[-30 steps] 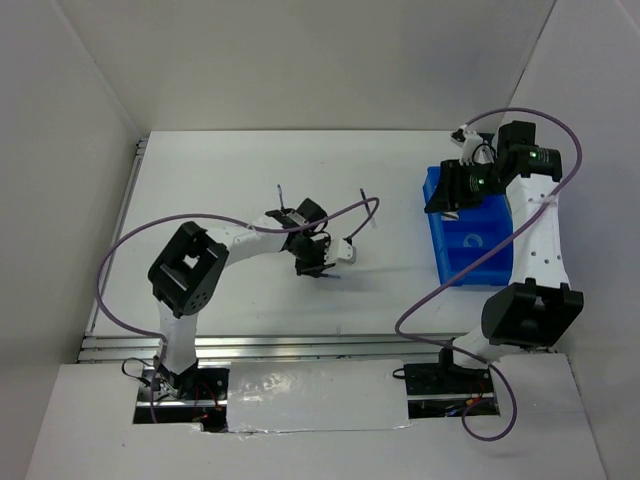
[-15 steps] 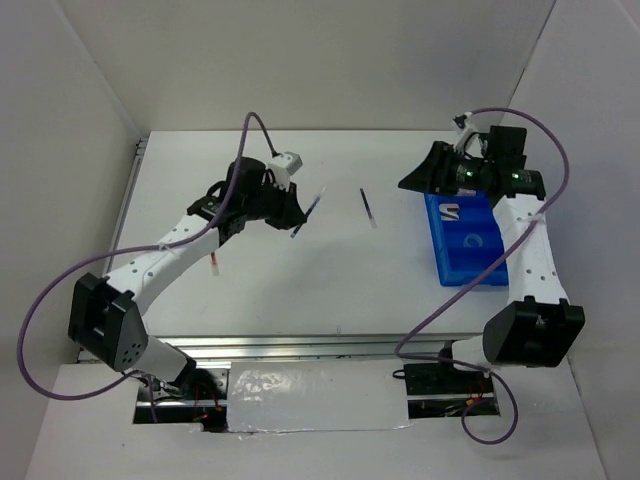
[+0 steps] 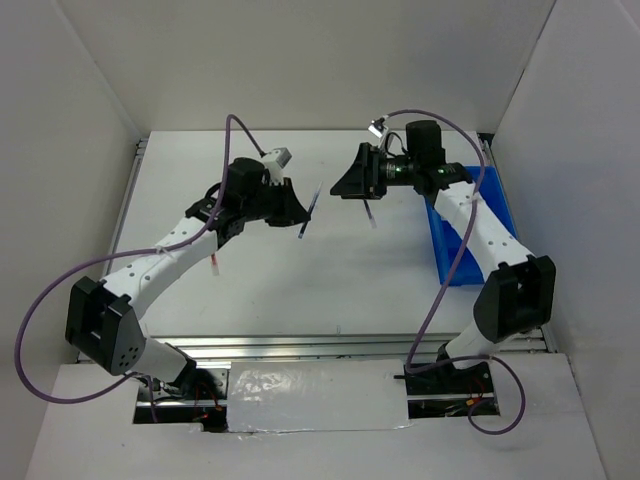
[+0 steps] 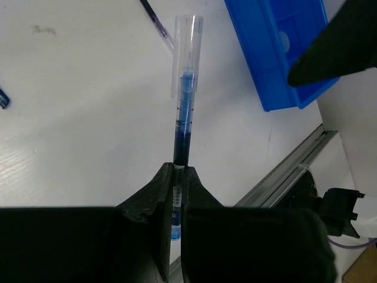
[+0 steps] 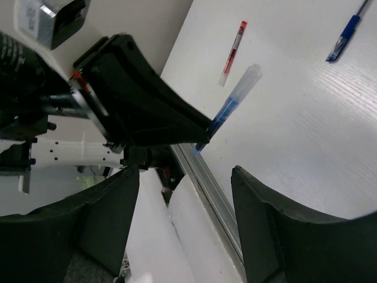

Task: Sort the stationery into containers
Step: Pass the stationery from the left arm to the right, then place the stationery into the container

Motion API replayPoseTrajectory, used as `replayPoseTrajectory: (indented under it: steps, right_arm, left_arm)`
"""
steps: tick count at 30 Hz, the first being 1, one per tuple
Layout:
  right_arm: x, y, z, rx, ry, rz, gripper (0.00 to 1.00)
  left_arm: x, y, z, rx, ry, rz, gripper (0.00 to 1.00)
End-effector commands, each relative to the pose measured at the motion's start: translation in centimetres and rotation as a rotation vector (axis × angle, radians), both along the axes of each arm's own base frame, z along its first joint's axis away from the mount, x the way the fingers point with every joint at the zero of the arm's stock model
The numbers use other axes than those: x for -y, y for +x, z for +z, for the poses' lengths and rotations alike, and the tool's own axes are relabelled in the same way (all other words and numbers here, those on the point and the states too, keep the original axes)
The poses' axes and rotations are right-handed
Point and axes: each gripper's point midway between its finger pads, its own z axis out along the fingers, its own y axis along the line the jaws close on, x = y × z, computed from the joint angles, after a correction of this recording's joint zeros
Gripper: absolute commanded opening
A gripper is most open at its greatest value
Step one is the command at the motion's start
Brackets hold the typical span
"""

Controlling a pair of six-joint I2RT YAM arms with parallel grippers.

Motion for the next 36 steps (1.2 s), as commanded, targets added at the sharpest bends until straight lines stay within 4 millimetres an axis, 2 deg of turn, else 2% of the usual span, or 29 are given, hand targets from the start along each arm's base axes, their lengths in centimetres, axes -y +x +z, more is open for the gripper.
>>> replayPoseTrajectory:
  steps: [1,8,11,15,16,17,18,19,21,22,23,25,26,27,28,30,31,33,34,35,36]
  right_arm:
    - [-0.7,1.5,-0.3,-0.031,0.03,-0.016,0.7]
    - [-2.0,2.8,-1.1,-0.096,0.05,-0.019,0.67]
    - [-2.9,2.5,-1.6,-0.11,0.048,0.007,0.66]
    - [-3.5,2.6,-2.1,-0.126,0.053,0.019,0.58]
    - [-3.5,2.6,-2.1,-0.129,0.053,0.019,0.55]
    - [-3.6,2.7,-2.1,-0.126,0.052,0.02,0.46]
    - [-3.6,2.8,-2.1,-0.122,0.053,0.022,0.41]
    - [-3.6,2.8,-2.1,-0.12,0.056,0.028,0.3]
    - [-3.7,2.8,-1.8,-0.106,0.059,0.032,0.2]
    - [-3.6,2.8,-1.9,-0.098,0.054,0.035,0.11]
    - [-3.6,2.7,-1.8,-0.09,0.05,0.036,0.07]
    - [-3.4,2.9,-1.5,-0.044,0.03,0.035,0.0]
    - [-3.1,2.5,-1.4,-0.036,0.014,0.036,0.0]
    - [-2.9,2.3,-1.3,-0.018,-0.004,0.039,0.0]
    - [-2.4,2.5,-0.6,0.069,-0.032,0.053,0.0]
    - [-0.5,1.9,-0.1,0.104,-0.085,0.047,0.0]
    - [0.6,2.2,0.6,0.198,-0.125,0.053,0.0]
    - [4.2,1.6,0.9,0.216,-0.208,0.015,0.0]
    - [7.1,1.2,1.1,0.271,-0.315,0.02,0.0]
    - [8.5,1.0,1.3,0.31,-0.382,0.03,0.0]
    - [10.2,1.1,2.4,0.442,-0.48,0.075,0.0]
  left_arm:
    - [1.1,-0.9,1.8,0.017,-0.082,-0.048,0.0]
    - [2.2,-1.4,1.9,0.019,-0.091,-0.09,0.0]
    - [2.5,-1.4,1.9,0.018,-0.098,-0.099,0.0]
    - [2.7,-1.5,2.0,0.021,-0.103,-0.111,0.0]
    - [2.8,-1.7,1.9,0.018,-0.104,-0.118,0.0]
    - [2.8,-1.7,1.8,0.017,-0.103,-0.118,0.0]
    - [2.9,-1.8,1.9,0.017,-0.103,-0.121,0.0]
    - [2.8,-1.7,1.7,0.017,-0.097,-0.117,0.0]
    - [2.7,-1.8,1.6,0.019,-0.094,-0.114,0.0]
    - [2.7,-1.8,1.4,0.018,-0.091,-0.116,0.0]
    - [2.7,-1.9,1.4,0.018,-0.09,-0.117,0.0]
    - [2.5,-1.9,1.3,0.023,-0.085,-0.121,0.19]
    - [2.4,-1.9,1.2,0.027,-0.076,-0.115,0.3]
    - [2.2,-2.0,1.2,0.026,-0.07,-0.115,0.54]
    - [1.9,-1.9,1.3,0.041,-0.057,-0.115,0.68]
    - [0.6,-1.5,1.5,0.056,-0.034,-0.082,0.99]
    - [-0.6,-1.1,1.8,0.073,-0.033,-0.057,0.99]
    - [-1.8,-0.8,2.3,0.111,-0.024,-0.055,0.99]
    - [-2.8,-0.6,2.5,0.125,-0.017,-0.035,0.99]
    - [-3.3,-0.5,2.5,0.135,-0.01,-0.029,0.99]
    - [-4.2,-0.3,2.0,0.143,0.007,-0.02,0.99]
